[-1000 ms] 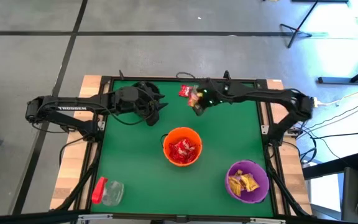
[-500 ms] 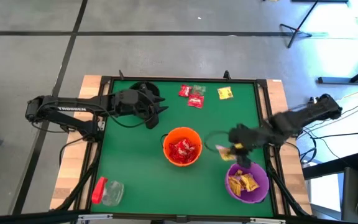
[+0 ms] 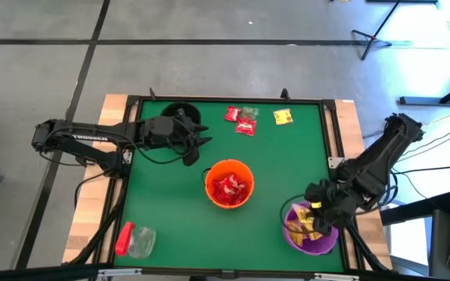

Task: Sort candy
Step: Put the yellow candy into the purple bin

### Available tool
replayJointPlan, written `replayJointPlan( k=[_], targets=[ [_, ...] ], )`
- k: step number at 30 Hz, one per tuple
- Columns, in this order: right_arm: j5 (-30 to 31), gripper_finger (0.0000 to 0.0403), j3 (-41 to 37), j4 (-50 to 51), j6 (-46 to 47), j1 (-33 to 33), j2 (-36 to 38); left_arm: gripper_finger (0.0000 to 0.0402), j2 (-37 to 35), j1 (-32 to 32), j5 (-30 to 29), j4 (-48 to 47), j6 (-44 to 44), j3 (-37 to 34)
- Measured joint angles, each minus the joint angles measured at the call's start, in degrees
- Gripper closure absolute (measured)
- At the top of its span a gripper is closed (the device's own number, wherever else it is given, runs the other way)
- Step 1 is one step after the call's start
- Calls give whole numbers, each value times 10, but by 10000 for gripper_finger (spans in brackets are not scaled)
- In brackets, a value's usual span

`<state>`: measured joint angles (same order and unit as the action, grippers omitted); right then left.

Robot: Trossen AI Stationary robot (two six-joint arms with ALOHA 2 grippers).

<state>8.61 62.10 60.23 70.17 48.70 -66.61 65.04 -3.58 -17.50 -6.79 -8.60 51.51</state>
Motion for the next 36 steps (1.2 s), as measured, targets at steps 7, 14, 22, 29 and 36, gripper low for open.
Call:
replayJointPlan(
  k=[7,14,22,29,36],
  targets=[
    [-1,240,-21,-1,2,-6,1,227,0,0,-1,0,0,0],
    [120,186,-21,-1,-81,-91,9,227,0,0,-14,0,0,0],
    [271,195,-21,-3,-169,-352,-2,227,0,0,-17,0,0,0],
    [178,195,-50,-132,-356,-621,-65,227,0,0,-17,-2,2,0],
    [22,196,-83,-269,-493,-797,-147,227,0,0,-14,-4,2,0]
  ],
)
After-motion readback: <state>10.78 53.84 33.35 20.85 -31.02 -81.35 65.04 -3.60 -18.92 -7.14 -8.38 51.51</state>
